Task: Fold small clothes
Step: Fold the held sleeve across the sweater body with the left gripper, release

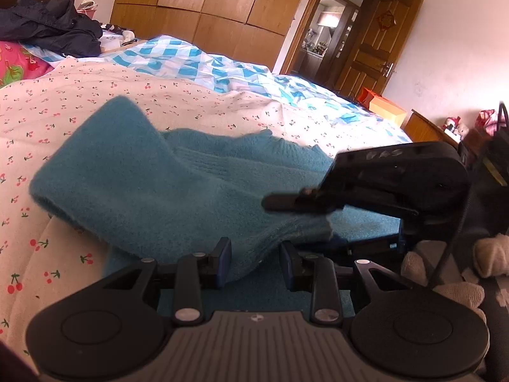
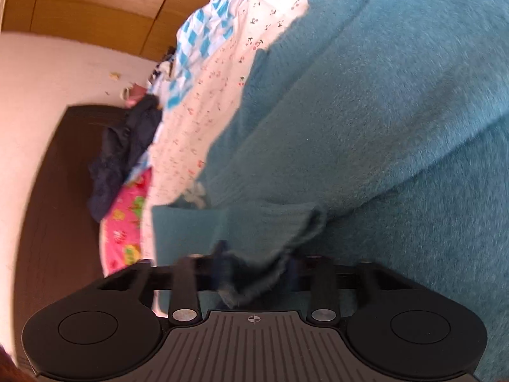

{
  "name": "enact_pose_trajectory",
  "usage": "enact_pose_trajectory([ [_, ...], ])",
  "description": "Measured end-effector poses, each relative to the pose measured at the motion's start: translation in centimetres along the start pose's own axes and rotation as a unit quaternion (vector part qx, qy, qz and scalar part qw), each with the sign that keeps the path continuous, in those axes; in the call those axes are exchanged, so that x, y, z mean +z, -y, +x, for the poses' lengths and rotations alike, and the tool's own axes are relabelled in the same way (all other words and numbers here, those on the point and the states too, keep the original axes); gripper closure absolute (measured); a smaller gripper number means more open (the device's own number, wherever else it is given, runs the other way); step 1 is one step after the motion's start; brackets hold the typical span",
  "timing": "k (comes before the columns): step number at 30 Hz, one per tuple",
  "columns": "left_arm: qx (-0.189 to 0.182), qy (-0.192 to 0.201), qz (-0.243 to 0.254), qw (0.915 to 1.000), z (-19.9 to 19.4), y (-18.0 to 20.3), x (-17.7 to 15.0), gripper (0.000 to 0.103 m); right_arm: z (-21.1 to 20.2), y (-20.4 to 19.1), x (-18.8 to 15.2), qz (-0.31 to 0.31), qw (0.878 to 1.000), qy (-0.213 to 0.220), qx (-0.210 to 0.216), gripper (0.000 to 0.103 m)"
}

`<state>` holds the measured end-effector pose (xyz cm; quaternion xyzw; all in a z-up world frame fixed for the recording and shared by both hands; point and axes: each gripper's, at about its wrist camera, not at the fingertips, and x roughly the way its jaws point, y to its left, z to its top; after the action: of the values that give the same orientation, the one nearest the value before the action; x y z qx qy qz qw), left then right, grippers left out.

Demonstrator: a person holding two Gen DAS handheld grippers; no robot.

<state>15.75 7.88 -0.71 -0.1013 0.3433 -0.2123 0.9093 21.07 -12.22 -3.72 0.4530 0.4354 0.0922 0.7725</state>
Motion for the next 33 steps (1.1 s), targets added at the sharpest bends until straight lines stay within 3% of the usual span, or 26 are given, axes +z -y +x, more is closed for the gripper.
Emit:
enact_pose_trajectory([
  [3, -0.021, 0.013, -0.004, 0.9997, -0.6, 0.1, 0.1, 0.063, -1.2, -1.3, 0.2, -0.049, 0.999, 0.012, -0.015, 0.089],
  [5, -0.041, 0.038, -0.009, 0.9984, -1.5, 0.2, 0.3, 0.051, -2.9, -2.4, 0.7, -0.096, 0.994, 0.036, -0.027, 0.090],
  [8, -0.035, 0.070, -0.004, 0.9969, -2.9, 0.8, 0.6, 0.043, -6.1, -3.5, 2.7, -0.137, 0.987, 0.078, -0.038, 0.090],
  [12, -0.039, 0.083, -0.017, 0.9957, -3.4, 1.3, 1.1, 0.035, -10.1, -3.0, 6.0, -0.168, 0.973, 0.136, -0.076, 0.091],
  [17, -0.017, 0.070, 0.008, 0.9974, -1.4, 2.6, 1.9, 0.035, -11.1, 0.1, 9.4, -0.175, 0.963, 0.145, -0.142, 0.091],
  [23, 0.047, 0.019, 0.033, 0.9981, 2.4, 2.4, 1.0, 0.035, -8.2, 4.8, 9.4, -0.160, 0.968, 0.099, -0.164, 0.087],
  [29, 0.057, -0.006, 0.039, 0.9976, 2.8, 1.9, -0.5, 0.035, -9.8, 6.6, 8.6, -0.145, 0.972, 0.113, -0.146, 0.082],
  [33, 0.051, 0.003, 0.036, 0.9981, 1.6, 2.2, -0.3, 0.035, -11.4, 5.5, 7.9, -0.183, 0.957, 0.145, -0.170, 0.080],
])
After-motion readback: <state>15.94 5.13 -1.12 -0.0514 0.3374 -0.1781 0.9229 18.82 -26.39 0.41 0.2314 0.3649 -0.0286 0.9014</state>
